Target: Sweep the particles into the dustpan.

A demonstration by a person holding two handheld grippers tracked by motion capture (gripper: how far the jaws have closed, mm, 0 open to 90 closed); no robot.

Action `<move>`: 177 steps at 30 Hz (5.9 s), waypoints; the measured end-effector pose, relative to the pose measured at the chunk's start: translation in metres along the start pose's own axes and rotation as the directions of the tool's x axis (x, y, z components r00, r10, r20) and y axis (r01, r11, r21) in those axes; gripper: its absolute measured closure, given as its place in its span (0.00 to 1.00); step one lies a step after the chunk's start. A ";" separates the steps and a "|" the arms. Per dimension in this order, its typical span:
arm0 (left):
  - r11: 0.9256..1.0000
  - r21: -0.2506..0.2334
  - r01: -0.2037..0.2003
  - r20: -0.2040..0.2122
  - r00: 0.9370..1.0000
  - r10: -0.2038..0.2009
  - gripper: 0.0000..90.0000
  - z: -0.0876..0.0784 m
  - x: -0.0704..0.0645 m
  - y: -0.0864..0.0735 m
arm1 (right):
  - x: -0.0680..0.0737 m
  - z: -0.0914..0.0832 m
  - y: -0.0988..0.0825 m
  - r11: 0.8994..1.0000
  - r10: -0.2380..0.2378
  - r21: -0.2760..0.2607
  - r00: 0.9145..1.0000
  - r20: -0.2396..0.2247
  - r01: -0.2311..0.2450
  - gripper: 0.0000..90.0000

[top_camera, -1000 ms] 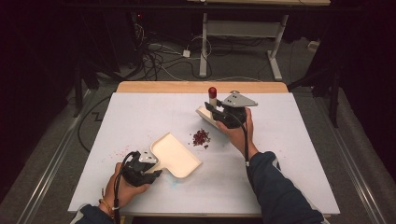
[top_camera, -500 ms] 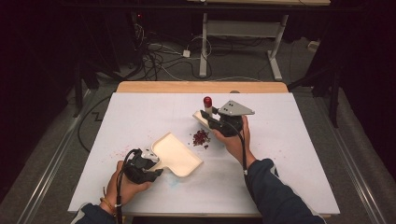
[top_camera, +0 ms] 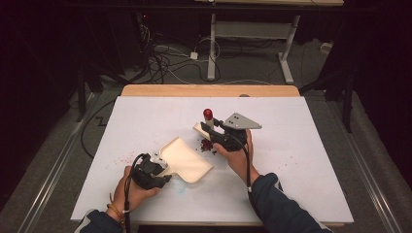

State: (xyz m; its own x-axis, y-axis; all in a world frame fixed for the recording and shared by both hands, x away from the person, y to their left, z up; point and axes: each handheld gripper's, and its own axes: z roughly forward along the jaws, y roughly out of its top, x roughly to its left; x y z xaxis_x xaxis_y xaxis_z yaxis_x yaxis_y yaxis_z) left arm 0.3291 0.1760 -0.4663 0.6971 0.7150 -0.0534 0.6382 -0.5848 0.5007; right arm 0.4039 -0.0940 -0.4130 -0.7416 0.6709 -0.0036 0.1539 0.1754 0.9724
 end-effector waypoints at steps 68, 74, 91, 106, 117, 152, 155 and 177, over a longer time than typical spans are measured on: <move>0.998 0.061 -0.031 0.005 1.000 0.031 0.70 0.001 -0.006 0.001 | -0.021 -0.047 0.029 1.000 0.006 -0.013 0.987 0.160 -0.004 0.78; 0.996 0.070 -0.048 0.026 0.999 0.046 0.70 0.000 -0.011 0.000 | -0.015 -0.040 0.011 0.998 -0.056 0.025 0.978 0.203 0.052 0.78; 0.995 0.094 -0.040 0.021 0.999 0.038 0.70 0.002 -0.017 0.007 | 0.055 -0.026 0.014 0.999 -0.054 -0.008 0.998 -0.014 0.054 0.78; 0.995 0.087 -0.045 0.025 0.999 0.043 0.70 0.002 -0.016 0.005 | 0.036 -0.066 0.033 0.995 -0.069 -0.069 0.997 0.038 0.072 0.78; 0.990 0.115 -0.080 0.015 0.997 0.078 0.70 0.000 -0.022 0.006 | 0.017 -0.087 0.005 0.995 -0.099 0.039 0.988 0.117 0.095 0.78; 0.991 0.113 -0.071 0.025 0.997 0.068 0.70 -0.002 -0.022 0.002 | 0.027 -0.097 0.020 0.996 -0.079 -0.043 0.994 0.070 0.082 0.78; 0.993 0.099 -0.068 0.029 0.997 0.065 0.70 -0.003 -0.020 0.001 | 0.023 -0.097 0.019 0.996 -0.074 -0.041 0.995 0.072 0.077 0.78; 0.997 0.067 -0.032 0.028 0.999 0.030 0.70 -0.001 -0.010 -0.002 | -0.005 -0.107 0.024 0.998 -0.047 -0.043 0.995 0.088 0.051 0.78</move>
State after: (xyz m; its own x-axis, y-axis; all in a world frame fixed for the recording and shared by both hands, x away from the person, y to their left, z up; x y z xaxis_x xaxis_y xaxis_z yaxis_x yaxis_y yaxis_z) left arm 0.3203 0.1708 -0.4658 0.7249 0.6861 -0.0620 0.6360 -0.6319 0.4430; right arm 0.3409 -0.1702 -0.3642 -0.6878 0.7225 -0.0701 0.0873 0.1781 0.9801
